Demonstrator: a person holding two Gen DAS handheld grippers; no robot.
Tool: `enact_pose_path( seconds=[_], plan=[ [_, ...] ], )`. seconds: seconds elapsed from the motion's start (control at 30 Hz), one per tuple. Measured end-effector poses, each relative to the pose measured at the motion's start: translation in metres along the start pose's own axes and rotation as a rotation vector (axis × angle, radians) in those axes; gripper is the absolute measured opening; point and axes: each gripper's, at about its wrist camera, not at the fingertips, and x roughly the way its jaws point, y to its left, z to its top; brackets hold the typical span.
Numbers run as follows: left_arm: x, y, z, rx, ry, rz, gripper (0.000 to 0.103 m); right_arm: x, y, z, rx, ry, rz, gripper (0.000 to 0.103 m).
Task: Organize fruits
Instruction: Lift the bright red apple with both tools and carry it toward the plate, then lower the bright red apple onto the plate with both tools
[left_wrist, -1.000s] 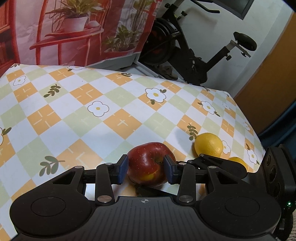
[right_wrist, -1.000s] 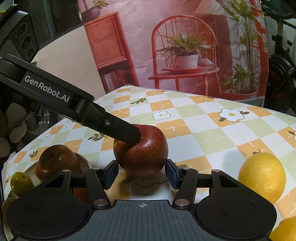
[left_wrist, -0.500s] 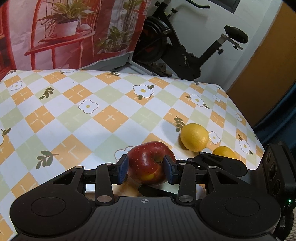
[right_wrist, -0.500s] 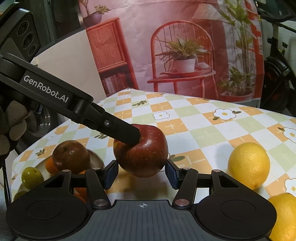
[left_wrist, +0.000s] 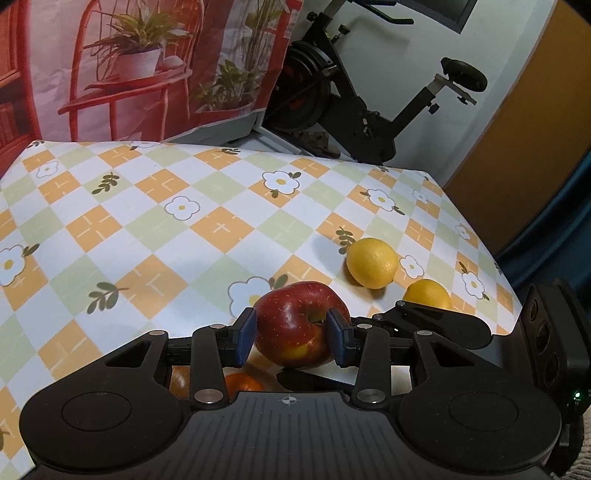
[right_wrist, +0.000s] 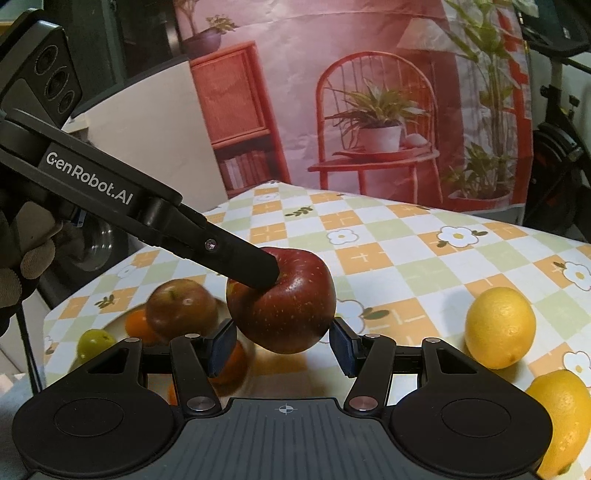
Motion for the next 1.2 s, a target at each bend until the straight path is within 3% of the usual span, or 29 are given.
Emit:
enact_pose_path(
  seconds=[0.53, 1.2],
  plan=[
    [-0.050, 0.023, -0.042, -0.074, -0.042, 0.024, 0.044, -0.003, 0.059, 0.003, -0.089, 0.056, 0.086, 0.052],
    [-0.060, 0.054, -0.072, -0.179, -0.010, 0.023, 0.044, 0.013, 0.095, -0.007, -0.163, 0.169, 0.147, 0.052]
  ],
)
